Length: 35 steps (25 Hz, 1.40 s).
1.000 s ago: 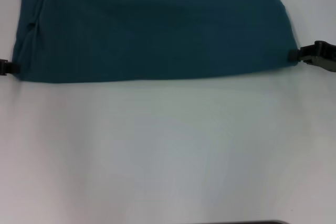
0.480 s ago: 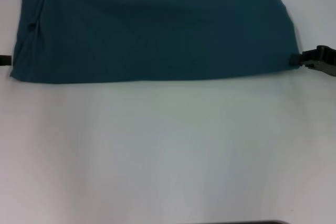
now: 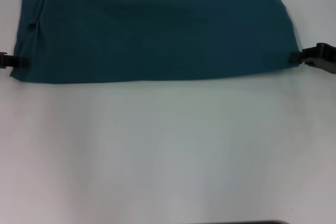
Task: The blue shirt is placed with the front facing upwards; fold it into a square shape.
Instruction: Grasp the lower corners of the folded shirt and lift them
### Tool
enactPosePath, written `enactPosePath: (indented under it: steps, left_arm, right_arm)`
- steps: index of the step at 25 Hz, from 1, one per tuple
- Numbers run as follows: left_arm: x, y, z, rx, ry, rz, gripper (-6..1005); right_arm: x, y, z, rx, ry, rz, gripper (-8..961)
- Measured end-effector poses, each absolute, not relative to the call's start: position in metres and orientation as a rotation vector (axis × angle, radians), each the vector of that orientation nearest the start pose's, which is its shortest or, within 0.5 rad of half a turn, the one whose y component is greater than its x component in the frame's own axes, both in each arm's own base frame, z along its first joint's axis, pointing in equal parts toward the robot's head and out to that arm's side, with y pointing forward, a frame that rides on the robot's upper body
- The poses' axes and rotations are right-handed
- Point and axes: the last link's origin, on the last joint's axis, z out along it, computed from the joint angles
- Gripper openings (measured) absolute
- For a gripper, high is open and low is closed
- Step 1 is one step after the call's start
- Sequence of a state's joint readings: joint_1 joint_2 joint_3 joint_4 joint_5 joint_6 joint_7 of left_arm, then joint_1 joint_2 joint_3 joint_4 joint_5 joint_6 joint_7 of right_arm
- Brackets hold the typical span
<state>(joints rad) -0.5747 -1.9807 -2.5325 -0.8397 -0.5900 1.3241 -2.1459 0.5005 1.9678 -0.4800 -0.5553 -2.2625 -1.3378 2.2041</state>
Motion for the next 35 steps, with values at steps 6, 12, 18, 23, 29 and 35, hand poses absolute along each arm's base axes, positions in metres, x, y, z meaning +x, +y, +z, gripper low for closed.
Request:
enactPosePath:
  steps: [6, 12, 18, 23, 29, 35]
  left_arm:
    - [-0.336, 0.367, 0.076, -2.206, -1.361, -0.024, 485]
    - [-0.334, 0.366, 0.071, -2.219, -1.356, -0.017, 600]
    - [-0.334, 0.364, 0.066, -2.233, -1.356, 0.004, 588]
    - [-0.333, 0.363, 0.060, -2.258, -1.348, 0.038, 584]
    - [-0.331, 0.363, 0.059, -2.271, -1.341, 0.046, 576]
    - [-0.331, 0.363, 0.059, -2.265, -1.332, 0.046, 563]
  right_arm:
    - [0.354, 0.331, 0.042, -2.001, 1.833, 0.562, 13]
    - [0.355, 0.331, 0.044, -1.998, 1.833, 0.560, 13]
    - [0.356, 0.330, 0.044, -1.996, 1.835, 0.559, 12]
    - [0.356, 0.330, 0.045, -1.995, 1.835, 0.558, 14]
    - [0.356, 0.330, 0.045, -1.995, 1.833, 0.557, 17]
    - [0.356, 0.330, 0.045, -1.997, 1.831, 0.558, 21]
